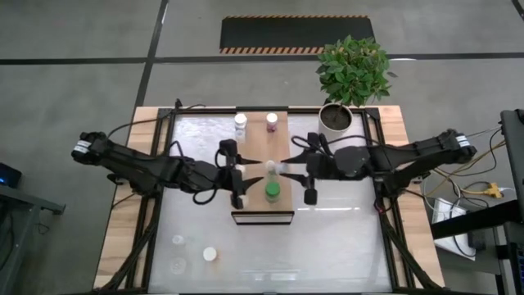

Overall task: Pick and place medicine bottles onto shelf by color
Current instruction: Put the transparent pill bottle on the shelf

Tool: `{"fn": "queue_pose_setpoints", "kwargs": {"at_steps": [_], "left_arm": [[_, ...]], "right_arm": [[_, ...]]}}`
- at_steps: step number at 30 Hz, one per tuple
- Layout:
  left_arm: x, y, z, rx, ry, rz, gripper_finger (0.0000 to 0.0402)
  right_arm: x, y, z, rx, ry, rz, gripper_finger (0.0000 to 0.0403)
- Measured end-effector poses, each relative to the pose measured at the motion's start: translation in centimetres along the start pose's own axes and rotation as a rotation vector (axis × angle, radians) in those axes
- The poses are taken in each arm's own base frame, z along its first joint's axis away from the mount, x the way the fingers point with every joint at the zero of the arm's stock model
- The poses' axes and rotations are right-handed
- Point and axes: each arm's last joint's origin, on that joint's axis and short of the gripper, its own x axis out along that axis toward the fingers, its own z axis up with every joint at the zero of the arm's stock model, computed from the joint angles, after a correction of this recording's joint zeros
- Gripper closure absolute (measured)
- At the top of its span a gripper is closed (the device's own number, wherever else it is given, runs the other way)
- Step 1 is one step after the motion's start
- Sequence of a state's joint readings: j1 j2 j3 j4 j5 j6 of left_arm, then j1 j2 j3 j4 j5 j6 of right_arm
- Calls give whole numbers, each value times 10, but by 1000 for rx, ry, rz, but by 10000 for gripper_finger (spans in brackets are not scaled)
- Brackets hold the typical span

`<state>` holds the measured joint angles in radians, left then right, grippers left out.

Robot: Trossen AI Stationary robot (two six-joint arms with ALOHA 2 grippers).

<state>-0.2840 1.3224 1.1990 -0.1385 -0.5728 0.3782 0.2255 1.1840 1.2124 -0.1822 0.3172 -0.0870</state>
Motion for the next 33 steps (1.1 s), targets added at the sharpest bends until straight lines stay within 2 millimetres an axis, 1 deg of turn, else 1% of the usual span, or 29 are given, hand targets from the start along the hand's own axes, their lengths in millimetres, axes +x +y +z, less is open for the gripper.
{"fn": "queue_pose_setpoints", "kwargs": {"at_steps": [3,6,9,11,16,18,21,23,26,33], "left_arm": [[-8,1,-12,-2,-6,3,210],[-17,4,-21,-18,-66,29,210],[-25,7,-28,-12,-138,67,209],[-30,8,-33,-9,-174,87,209],[-39,8,-51,-23,-221,113,209],[-42,7,-58,-20,-236,122,209],[-45,5,-67,-30,-255,132,209],[-47,5,-72,-33,-258,138,209],[-50,5,-77,-39,-263,140,209],[-57,8,-81,-62,-295,156,209]], "right_arm": [[7,-11,9,32,97,-32,271],[17,-27,19,61,200,-82,271],[34,-48,27,60,311,-139,271],[47,-63,29,59,392,-147,271],[80,-100,27,130,562,-87,271],[90,-113,23,161,620,-96,271],[104,-127,15,193,697,-125,271],[112,-132,8,222,736,-135,271],[121,-133,0,241,774,-139,270],[127,-132,-12,253,814,-145,269]]}}
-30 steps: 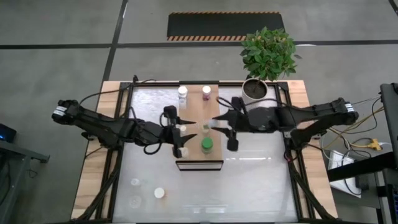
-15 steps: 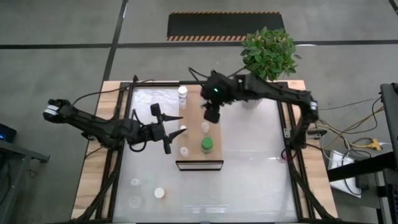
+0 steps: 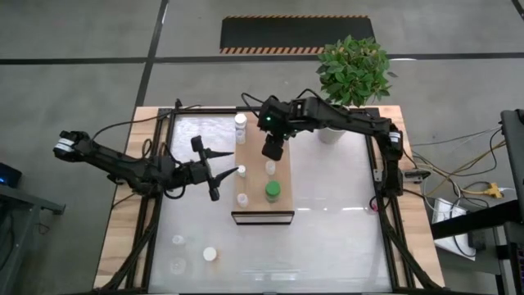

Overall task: Pick and place medicine bottles onto shelf by color
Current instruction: Put the transparent pill bottle on the shelf

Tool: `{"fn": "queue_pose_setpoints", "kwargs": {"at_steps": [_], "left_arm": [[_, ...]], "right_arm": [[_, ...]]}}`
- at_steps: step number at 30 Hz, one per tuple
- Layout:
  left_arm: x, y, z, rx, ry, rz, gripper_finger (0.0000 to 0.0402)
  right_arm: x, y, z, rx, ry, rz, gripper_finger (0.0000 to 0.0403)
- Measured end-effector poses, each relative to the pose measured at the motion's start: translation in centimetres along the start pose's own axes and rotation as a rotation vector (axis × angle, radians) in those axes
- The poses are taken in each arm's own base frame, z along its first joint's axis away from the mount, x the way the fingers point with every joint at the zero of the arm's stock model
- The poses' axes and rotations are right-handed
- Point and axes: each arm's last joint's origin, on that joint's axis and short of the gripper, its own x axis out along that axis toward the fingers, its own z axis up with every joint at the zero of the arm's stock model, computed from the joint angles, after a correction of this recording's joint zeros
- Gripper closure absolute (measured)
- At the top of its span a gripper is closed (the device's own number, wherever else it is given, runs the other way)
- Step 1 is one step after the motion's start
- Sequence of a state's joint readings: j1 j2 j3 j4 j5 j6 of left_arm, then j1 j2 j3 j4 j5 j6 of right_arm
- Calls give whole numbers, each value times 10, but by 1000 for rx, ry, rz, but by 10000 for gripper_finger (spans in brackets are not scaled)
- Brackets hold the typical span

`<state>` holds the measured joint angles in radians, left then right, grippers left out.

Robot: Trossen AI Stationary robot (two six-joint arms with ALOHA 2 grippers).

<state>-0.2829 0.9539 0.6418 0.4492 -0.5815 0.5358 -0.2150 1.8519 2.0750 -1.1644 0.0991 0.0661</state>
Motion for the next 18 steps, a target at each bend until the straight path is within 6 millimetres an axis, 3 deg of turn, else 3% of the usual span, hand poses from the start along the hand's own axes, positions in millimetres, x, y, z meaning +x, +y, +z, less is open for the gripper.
{"fn": "queue_pose_setpoints", "kwargs": {"at_steps": [18], "left_arm": [[1,-1,-1,0,1,-1,209]], "right_arm": [[22,1,-8,47,33,-9,268]]}}
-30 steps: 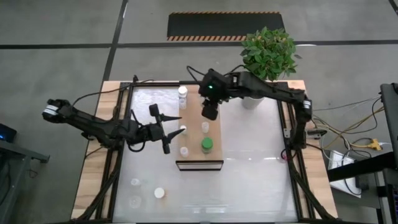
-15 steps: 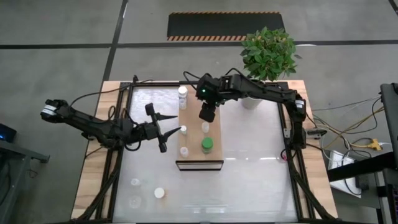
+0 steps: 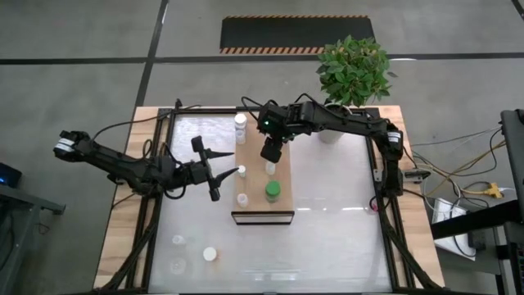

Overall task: Pick and place medicine bottles onto shelf by color
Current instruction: Put the transparent pill bottle on the shelf, then put the orange pill bottle on the shelf

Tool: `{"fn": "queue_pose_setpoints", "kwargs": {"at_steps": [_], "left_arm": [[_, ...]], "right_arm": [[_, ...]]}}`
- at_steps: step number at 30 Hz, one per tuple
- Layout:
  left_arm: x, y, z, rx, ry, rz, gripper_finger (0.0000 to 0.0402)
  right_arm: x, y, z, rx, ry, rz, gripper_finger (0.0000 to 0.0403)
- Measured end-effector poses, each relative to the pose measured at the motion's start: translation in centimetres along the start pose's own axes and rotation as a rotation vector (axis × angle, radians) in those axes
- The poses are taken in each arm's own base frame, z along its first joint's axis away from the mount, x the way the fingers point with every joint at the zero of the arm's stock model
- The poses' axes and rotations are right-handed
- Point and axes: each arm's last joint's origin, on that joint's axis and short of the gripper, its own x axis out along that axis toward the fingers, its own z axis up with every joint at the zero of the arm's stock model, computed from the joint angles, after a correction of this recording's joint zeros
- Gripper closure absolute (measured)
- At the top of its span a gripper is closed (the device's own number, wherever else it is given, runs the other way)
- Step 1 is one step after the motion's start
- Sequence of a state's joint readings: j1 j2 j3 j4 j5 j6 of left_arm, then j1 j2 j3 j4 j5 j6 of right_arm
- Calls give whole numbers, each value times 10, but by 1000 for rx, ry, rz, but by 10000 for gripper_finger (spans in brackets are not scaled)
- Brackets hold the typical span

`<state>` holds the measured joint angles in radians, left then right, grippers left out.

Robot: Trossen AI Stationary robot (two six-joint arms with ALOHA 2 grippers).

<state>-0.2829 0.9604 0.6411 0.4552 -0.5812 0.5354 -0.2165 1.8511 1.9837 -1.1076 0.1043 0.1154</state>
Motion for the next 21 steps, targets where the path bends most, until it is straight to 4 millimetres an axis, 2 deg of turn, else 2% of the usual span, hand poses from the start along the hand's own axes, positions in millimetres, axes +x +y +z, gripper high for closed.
{"fn": "queue_pose_setpoints", "kwargs": {"at_steps": [6,15,21], "left_arm": [[0,0,0,0,0,0,209],[0,0,0,0,0,0,209],[0,0,0,0,0,-1,209]], "right_arm": [[1,0,-1,-2,5,-1,263],[1,0,-1,2,8,-2,208],[-1,0,0,-1,5,-1,191]]}}
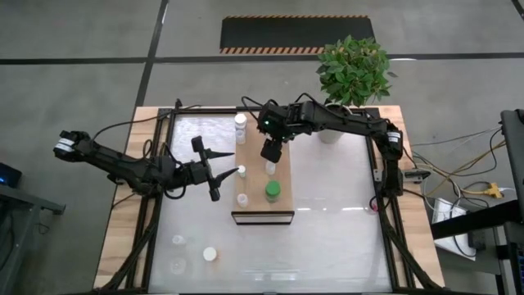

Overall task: Pick and place medicine bottles onto shelf by color
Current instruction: Put the orange pill bottle on the shelf

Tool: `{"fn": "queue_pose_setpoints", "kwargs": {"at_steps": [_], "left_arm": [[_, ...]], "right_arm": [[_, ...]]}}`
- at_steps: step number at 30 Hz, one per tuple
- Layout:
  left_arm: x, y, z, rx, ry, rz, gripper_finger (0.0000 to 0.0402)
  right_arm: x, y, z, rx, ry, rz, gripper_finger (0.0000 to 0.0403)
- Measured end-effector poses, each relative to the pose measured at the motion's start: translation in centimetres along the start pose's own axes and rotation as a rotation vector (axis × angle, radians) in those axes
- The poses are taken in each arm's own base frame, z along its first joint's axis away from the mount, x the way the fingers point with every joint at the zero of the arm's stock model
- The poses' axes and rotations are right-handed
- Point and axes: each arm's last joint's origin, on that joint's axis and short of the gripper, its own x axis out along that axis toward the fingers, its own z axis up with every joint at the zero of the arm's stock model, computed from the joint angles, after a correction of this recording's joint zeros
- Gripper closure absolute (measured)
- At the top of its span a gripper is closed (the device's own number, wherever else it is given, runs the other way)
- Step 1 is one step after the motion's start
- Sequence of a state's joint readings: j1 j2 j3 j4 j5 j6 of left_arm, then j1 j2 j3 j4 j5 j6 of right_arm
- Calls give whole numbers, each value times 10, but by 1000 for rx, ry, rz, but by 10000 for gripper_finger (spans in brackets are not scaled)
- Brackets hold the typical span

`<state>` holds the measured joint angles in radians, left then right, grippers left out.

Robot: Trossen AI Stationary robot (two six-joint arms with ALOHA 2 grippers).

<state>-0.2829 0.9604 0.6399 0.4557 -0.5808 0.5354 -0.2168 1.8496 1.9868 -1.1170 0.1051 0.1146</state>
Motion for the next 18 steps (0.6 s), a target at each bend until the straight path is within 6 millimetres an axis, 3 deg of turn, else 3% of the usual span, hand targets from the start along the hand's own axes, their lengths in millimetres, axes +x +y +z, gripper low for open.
{"fn": "queue_pose_setpoints", "kwargs": {"at_steps": [4,9,13,18], "left_arm": [[0,0,0,0,0,0,209],[0,0,0,-8,-3,0,209],[0,-3,1,-29,-10,-10,209],[1,-5,8,-159,-27,-26,209]], "right_arm": [[-18,-1,5,3,-48,6,193],[-65,11,-4,-64,-141,33,201],[-101,39,-30,-168,-251,48,212],[-119,72,-81,-300,-382,72,223]]}}
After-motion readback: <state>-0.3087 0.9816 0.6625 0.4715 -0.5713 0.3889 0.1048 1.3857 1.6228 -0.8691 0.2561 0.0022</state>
